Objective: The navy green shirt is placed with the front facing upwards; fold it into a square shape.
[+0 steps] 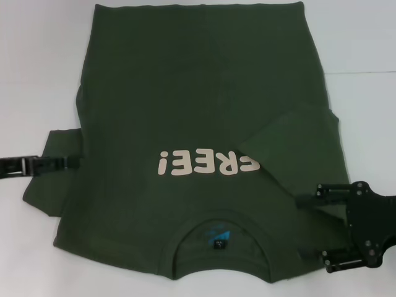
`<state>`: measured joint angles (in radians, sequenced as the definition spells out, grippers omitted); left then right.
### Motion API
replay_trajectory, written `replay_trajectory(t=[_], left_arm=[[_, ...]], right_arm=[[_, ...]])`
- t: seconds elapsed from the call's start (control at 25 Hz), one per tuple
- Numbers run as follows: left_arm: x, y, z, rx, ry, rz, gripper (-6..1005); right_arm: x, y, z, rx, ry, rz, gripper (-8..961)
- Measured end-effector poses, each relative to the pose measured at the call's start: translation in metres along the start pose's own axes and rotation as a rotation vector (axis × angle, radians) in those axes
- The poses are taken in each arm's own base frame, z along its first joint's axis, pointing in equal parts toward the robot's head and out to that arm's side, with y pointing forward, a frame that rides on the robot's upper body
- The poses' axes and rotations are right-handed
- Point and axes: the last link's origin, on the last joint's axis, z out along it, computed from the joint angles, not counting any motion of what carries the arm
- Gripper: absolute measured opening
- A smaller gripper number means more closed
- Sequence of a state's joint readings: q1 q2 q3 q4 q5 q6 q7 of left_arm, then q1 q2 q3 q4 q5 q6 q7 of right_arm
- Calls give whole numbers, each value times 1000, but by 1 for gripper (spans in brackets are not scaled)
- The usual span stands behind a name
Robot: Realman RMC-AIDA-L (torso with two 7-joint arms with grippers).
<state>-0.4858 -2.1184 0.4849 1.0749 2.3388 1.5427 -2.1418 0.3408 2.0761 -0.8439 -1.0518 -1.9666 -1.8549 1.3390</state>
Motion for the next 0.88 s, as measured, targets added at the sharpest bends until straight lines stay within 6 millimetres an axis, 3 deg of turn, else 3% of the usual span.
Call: replay_trajectory(t=[0.28, 0.88], left_arm=[[13, -3, -11, 136, -73, -177, 868], [32, 0, 15, 416, -281, -233, 809]], right_arm=[[0, 0, -4, -37, 41, 0, 845], [-3, -5, 2, -18, 26, -4, 840]])
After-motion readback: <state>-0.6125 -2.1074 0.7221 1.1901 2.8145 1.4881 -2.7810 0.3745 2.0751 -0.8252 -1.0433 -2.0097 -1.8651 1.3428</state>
